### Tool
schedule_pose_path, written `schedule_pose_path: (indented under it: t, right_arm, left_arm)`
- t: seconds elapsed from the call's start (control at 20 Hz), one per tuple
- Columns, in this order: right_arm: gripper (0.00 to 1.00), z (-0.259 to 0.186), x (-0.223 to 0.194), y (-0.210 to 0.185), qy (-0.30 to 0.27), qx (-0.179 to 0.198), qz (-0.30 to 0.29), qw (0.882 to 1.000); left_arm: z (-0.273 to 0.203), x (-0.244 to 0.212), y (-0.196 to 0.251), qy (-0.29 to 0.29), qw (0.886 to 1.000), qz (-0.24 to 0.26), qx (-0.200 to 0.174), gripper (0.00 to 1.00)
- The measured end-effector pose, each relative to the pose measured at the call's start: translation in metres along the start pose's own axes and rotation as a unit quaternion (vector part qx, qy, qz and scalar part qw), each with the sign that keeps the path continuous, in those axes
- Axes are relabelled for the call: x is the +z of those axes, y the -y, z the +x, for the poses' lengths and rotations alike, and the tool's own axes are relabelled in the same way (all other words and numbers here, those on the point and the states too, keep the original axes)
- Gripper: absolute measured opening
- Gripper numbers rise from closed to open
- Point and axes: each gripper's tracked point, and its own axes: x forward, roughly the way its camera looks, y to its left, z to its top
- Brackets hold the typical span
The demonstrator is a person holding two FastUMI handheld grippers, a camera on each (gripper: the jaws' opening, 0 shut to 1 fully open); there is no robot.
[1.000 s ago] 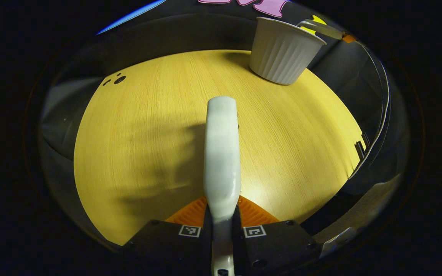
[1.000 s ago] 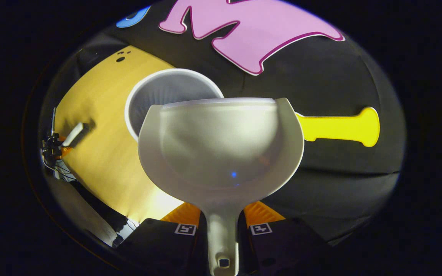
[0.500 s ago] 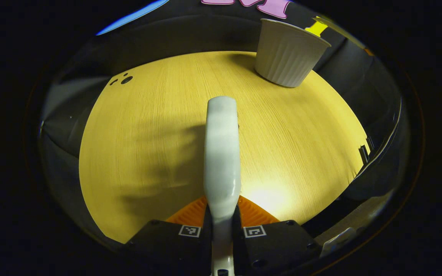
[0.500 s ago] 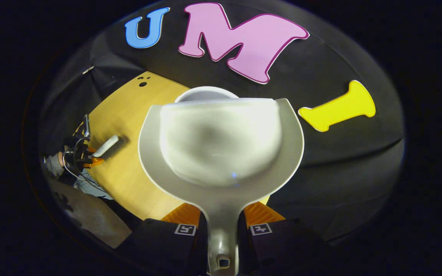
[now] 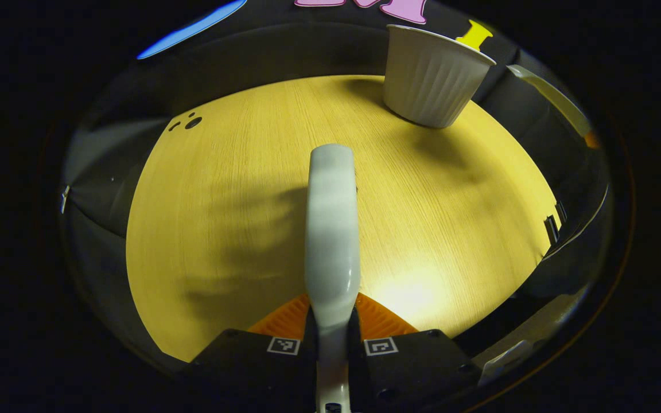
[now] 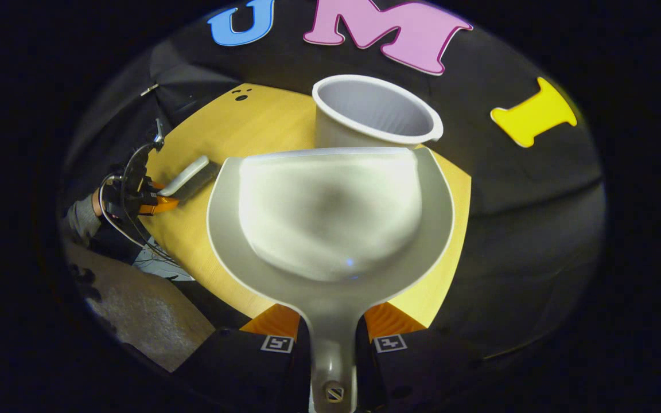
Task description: Pick up the small broom and dustpan from the desktop, sweep the trash into the dustpan with the broom, and then empty the trash into the garbage bin.
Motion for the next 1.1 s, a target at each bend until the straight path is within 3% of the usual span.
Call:
schedule_pose_path:
  t: [0.3,0.35,0.4,0.6,0.95,1.0,1.05,1.1]
  right_arm:
    - [0.36,0.08,-0.055,-0.056,-0.039,0.04,0.042,0.998]
    - [0.4,0.094,-0.06,-0.064,-0.042,0.044,0.046,0.997]
    - [0.36,0.106,-0.065,-0.071,-0.045,0.047,0.045,0.997]
    - [0.36,0.146,-0.077,-0.089,-0.053,0.053,0.068,0.995]
    - [0.36,0.175,-0.089,-0.087,-0.048,0.033,0.078,0.995]
    - [0.41,0.178,-0.092,-0.088,-0.051,0.034,0.079,0.995]
    - [0.37,0.18,-0.093,-0.088,-0.05,0.036,0.083,0.995]
    - [0.41,0.181,-0.094,-0.091,-0.046,0.037,0.085,0.995]
  left_arm:
    - [0.009,0.002,-0.006,-0.008,1.0,0.001,0.022,0.26]
    - [0.01,0.002,-0.006,-0.009,1.0,0.003,0.025,0.26]
    - [0.011,0.002,-0.005,-0.009,1.0,0.005,0.027,0.26]
    - [0.019,0.004,-0.002,-0.013,0.999,0.006,0.03,0.26]
    - [0.034,-0.001,-0.004,-0.024,0.999,0.012,0.04,0.26]
    - [0.036,-0.002,-0.005,-0.026,0.999,0.012,0.041,0.26]
    - [0.036,-0.001,-0.003,-0.027,0.999,0.013,0.041,0.26]
    - [0.037,-0.001,-0.003,-0.027,0.999,0.013,0.041,0.26]
